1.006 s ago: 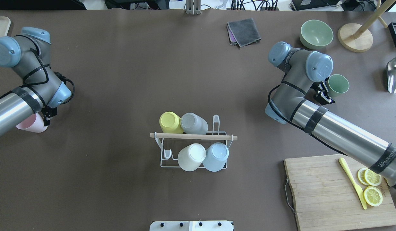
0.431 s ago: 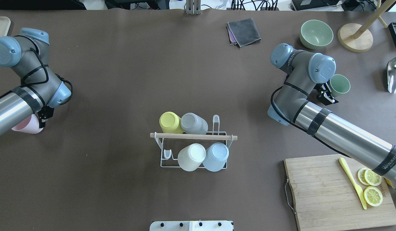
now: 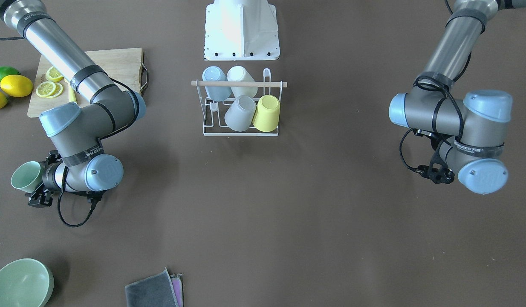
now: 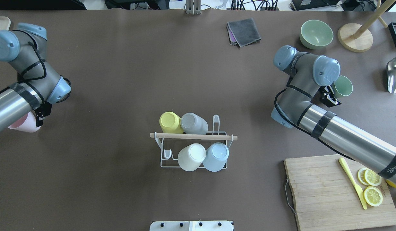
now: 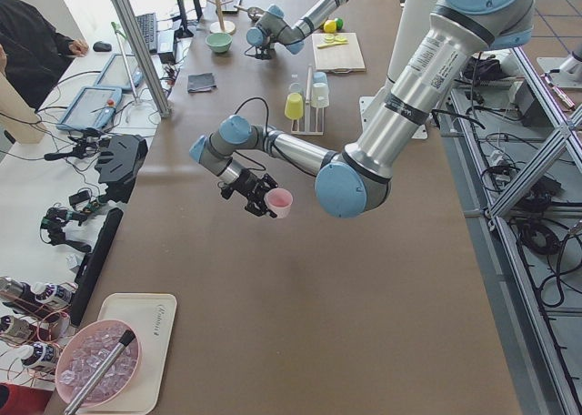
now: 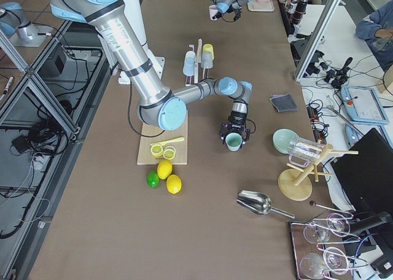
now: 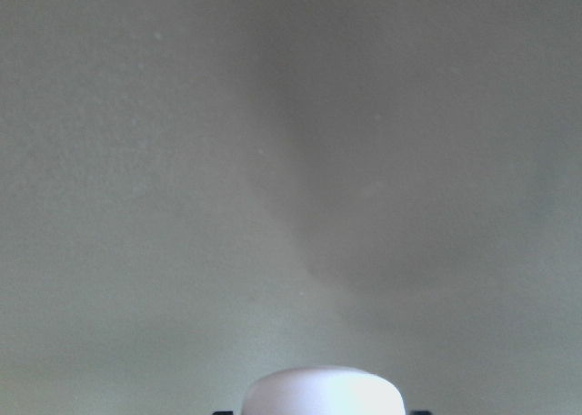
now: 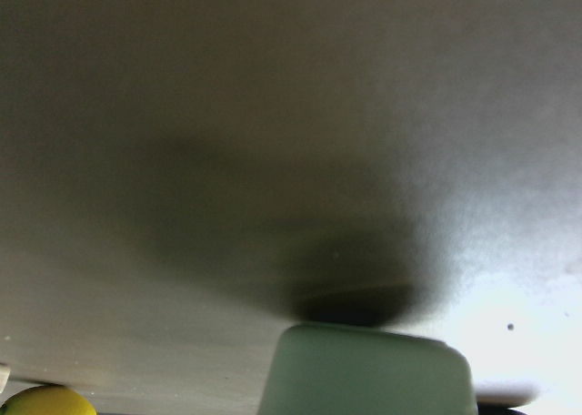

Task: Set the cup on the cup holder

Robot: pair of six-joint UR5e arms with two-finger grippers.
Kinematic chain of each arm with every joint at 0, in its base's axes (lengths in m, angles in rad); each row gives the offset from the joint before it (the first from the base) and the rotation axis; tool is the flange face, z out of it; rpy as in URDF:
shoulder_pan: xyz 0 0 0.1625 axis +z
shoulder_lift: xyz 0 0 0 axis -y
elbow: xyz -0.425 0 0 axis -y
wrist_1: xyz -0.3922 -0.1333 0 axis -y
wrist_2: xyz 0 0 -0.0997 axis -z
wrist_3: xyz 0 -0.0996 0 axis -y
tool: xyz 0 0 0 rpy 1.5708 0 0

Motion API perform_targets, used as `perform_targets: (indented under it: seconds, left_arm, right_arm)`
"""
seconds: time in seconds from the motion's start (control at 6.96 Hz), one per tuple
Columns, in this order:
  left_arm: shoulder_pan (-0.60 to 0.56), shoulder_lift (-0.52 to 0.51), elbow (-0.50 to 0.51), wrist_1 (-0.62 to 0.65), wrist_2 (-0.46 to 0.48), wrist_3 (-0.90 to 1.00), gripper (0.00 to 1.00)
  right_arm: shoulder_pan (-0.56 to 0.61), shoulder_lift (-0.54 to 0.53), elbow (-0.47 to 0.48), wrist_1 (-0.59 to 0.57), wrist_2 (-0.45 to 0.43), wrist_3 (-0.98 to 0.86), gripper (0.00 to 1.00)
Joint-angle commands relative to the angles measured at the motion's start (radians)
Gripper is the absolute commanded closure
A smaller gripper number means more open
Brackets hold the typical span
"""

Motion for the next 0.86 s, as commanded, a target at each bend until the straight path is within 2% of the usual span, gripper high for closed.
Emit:
perform_targets:
  seconds: [0.0, 0.29, 0.57, 0.72]
  left_arm:
    - [-0.05, 0.002, -0.241, 0.039, 0.0, -0.017, 1.0]
    - [-0.06, 0.001, -0.379, 0.032, 0.004, -0.06, 1.0]
    - [-0.083, 0.007, -0.587, -0.02, 0.004, -0.1, 1.0]
    - [-0.081, 0.01, -0.636, -0.127, -0.002, -0.164, 1.0]
  right_arm:
    - [0.001, -0.003, 0.003, 0.0, -0.001, 0.001, 0.07]
    - [0.004, -0.005, 0.003, 0.0, -0.001, 0.001, 0.08]
    - [0.003, -0.034, 0.029, 0.0, -0.001, 0.003, 0.09]
    - [0.001, -0.055, 0.055, 0.002, -0.011, 0.003, 0.09]
